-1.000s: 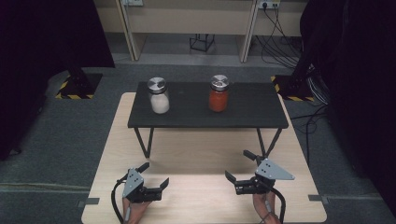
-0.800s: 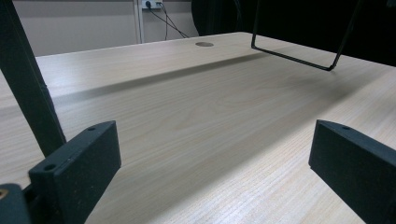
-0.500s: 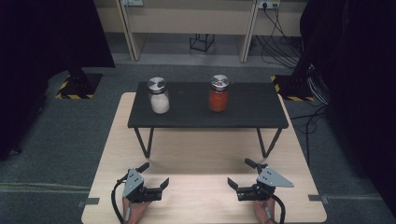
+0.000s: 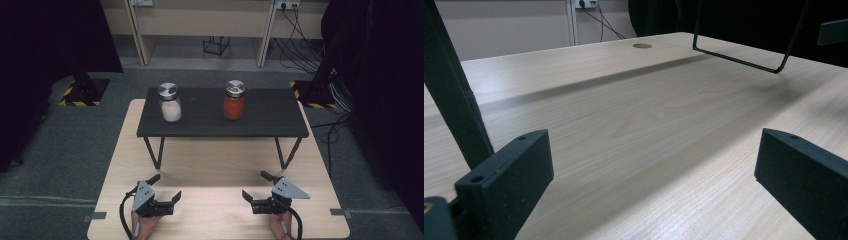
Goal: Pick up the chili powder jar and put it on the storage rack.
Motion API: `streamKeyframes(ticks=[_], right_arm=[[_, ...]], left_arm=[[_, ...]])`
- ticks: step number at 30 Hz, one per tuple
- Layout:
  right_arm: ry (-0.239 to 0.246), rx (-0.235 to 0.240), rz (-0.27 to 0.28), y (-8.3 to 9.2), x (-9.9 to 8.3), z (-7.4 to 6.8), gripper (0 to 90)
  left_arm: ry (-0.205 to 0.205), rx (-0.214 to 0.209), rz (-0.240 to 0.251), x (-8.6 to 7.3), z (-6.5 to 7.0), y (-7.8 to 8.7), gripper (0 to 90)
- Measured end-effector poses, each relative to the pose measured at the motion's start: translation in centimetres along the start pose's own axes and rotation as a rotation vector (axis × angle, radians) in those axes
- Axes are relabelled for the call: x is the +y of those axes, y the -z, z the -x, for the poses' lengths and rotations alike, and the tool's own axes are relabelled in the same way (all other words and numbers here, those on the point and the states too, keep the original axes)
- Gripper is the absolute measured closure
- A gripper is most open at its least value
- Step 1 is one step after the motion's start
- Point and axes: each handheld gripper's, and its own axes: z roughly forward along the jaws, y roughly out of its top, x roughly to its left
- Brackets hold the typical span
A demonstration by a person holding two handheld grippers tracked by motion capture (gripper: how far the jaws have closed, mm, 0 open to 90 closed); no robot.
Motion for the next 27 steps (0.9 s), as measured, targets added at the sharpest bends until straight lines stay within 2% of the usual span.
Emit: streamKeyframes(ticks=[27], right_arm=[[-0.007, -0.002, -0.004, 0.07, 0.08, -0.03, 1.3]], left_arm=[[0.004, 0.0, 0.001, -0.02, -0.02, 0.0, 1.5]])
